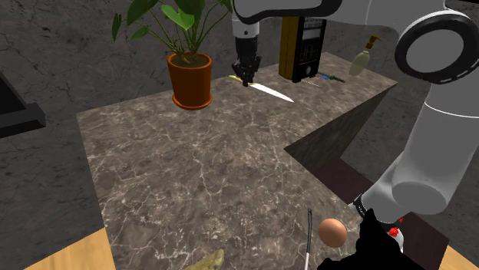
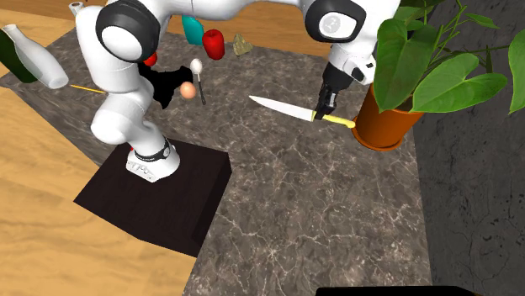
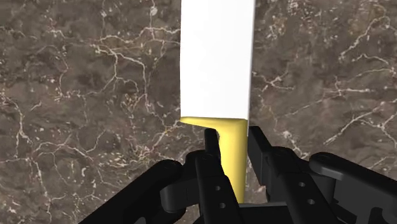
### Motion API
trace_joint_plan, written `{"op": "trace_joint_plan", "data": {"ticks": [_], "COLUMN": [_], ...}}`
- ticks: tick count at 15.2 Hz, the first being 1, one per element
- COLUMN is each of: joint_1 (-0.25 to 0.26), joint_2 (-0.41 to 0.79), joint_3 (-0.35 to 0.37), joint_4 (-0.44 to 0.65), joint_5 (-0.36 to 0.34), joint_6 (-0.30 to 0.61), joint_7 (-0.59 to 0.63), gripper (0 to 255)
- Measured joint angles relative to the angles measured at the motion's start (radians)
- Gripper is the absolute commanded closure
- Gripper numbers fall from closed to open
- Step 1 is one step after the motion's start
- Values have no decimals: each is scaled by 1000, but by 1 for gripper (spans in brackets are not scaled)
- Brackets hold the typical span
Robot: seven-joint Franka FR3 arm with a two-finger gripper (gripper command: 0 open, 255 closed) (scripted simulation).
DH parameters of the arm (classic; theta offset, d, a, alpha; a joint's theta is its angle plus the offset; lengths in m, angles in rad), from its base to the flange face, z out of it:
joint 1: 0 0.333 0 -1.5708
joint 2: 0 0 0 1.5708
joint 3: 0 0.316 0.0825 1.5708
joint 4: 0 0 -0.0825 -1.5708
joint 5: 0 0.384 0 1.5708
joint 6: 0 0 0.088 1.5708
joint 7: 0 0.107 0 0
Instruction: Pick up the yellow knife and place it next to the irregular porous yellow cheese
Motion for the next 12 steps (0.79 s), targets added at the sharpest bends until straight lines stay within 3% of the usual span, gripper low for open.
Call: {"op": "trace_joint_plan", "data": {"ticks": [5,12], "joint_1": [42,114], "joint_2": [-136,-265], "joint_3": [33,98], "joint_4": [-195,-362], "joint_5": [21,61], "joint_6": [56,93], "joint_7": [79,210], "gripper": [255,255]}}
